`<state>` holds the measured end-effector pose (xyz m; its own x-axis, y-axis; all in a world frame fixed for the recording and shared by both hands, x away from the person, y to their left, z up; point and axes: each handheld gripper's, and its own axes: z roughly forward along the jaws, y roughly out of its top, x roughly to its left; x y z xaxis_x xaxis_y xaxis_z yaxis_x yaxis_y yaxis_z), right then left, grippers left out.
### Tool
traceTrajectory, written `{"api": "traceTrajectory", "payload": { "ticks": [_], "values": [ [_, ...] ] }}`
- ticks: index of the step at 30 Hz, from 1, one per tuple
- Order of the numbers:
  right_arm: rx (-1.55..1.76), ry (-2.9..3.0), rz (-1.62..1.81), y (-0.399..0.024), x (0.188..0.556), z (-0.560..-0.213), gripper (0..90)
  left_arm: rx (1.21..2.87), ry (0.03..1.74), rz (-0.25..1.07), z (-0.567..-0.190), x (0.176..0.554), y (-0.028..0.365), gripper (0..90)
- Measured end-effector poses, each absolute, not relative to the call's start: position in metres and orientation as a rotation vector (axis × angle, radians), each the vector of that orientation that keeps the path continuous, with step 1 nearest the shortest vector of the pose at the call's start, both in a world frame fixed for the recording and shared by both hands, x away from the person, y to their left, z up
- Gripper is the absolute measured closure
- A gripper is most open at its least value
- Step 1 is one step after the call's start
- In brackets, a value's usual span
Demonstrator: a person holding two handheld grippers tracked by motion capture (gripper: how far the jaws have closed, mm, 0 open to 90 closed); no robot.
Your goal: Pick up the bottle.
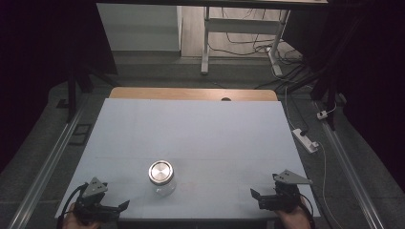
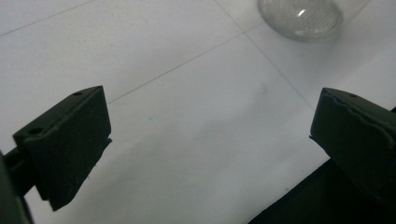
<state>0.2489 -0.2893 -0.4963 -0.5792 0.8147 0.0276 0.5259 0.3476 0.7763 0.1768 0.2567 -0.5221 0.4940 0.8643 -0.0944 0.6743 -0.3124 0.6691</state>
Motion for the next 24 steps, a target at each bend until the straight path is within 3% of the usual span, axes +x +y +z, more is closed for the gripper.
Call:
{"api": "traceTrajectory", "payload": {
  "ticks": [24],
  "values": [
    [1.173,2.302,1.099,-0.2900,0.2430,-0.4953,0.0,2.070,1.230,0.299,-0.5224,0.1787,0.2605,0.0]
  ]
}}
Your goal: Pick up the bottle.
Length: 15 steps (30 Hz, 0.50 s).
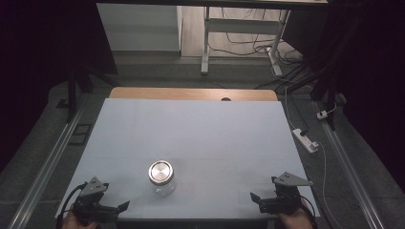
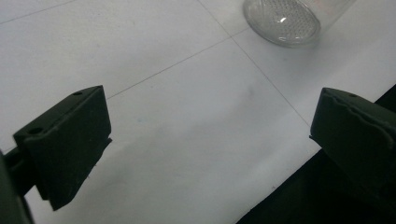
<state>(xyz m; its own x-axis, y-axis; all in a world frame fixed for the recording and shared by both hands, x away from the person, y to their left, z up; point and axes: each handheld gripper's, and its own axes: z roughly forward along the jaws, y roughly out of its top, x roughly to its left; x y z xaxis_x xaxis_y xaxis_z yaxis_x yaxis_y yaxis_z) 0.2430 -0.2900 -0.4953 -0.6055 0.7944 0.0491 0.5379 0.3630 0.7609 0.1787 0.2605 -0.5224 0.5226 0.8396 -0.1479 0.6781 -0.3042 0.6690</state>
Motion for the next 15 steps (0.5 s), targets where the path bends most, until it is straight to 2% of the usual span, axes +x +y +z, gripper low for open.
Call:
{"api": "traceTrajectory", "payload": {
  "ticks": [15],
  "values": [
    [1.177,2.282,1.076,-0.2888,0.2421,-0.4954,0.0,2.070,1.157,0.297,-0.5176,0.1811,0.2548,0.0]
  ]
}}
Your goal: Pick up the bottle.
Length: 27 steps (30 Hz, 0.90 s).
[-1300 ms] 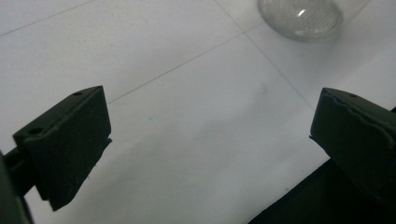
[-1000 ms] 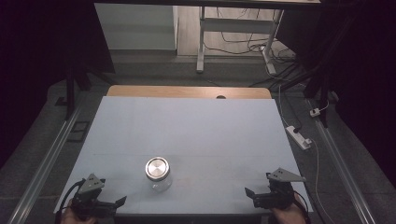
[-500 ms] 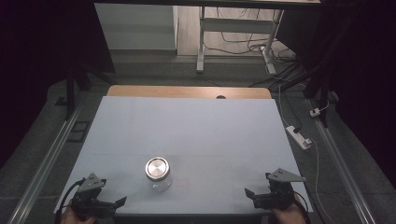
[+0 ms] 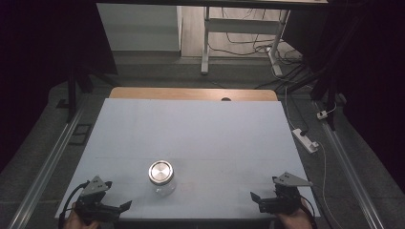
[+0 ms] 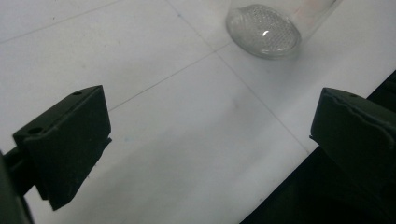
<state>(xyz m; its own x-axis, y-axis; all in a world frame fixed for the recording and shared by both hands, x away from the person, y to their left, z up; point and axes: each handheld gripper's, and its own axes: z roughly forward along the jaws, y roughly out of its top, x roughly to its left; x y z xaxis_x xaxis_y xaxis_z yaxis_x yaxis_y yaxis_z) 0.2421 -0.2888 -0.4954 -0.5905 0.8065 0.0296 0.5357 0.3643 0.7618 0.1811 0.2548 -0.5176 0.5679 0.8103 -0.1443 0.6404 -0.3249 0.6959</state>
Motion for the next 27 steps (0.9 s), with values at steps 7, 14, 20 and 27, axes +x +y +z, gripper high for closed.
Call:
{"api": "traceTrajectory", "payload": {
  "ticks": [7,14,20,27],
  "values": [
    [1.176,2.284,1.072,-0.288,0.242,-0.495,0.0,2.049,1.095,0.287,-0.514,0.184,0.254,0.0],
    [1.166,2.298,1.072,-0.287,0.243,-0.496,0.0,2.030,1.005,0.280,-0.514,0.189,0.248,0.0],
    [1.157,2.309,1.071,-0.286,0.244,-0.496,0.0,2.013,0.939,0.240,-0.516,0.195,0.239,0.0],
    [1.154,2.323,1.071,-0.286,0.245,-0.496,0.0,2.040,0.922,0.247,-0.518,0.203,0.224,0.0]
  ]
}}
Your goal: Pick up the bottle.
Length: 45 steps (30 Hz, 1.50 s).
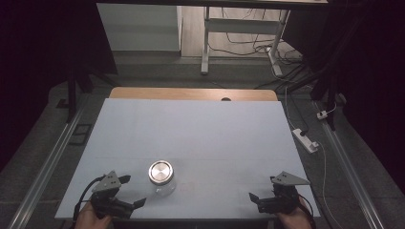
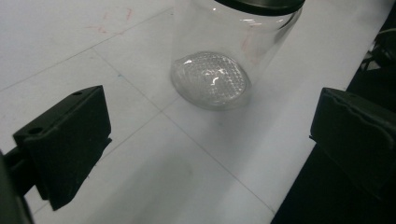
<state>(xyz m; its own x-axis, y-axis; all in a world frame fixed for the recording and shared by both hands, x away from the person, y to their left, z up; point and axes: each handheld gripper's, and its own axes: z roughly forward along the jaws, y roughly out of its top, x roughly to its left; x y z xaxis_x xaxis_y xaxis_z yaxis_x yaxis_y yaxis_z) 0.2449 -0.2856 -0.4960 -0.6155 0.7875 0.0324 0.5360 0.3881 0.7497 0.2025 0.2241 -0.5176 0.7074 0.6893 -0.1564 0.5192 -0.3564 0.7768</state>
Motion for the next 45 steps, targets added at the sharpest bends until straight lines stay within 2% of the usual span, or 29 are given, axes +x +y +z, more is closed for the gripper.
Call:
{"api": "traceTrajectory", "payload": {
  "ticks": [15,38,45],
  "values": [
    [1.148,2.343,1.063,-0.285,0.246,-0.497,0.0,2.071,0.906,0.225,-0.519,0.226,0.197,0.0],
    [1.136,2.362,1.061,-0.284,0.247,-0.497,0.0,2.141,0.766,0.220,-0.521,0.254,0.166,0.0],
    [1.135,2.364,1.059,-0.284,0.247,-0.497,0.0,2.165,0.751,0.269,-0.521,0.256,0.163,8.6]
  ]
}}
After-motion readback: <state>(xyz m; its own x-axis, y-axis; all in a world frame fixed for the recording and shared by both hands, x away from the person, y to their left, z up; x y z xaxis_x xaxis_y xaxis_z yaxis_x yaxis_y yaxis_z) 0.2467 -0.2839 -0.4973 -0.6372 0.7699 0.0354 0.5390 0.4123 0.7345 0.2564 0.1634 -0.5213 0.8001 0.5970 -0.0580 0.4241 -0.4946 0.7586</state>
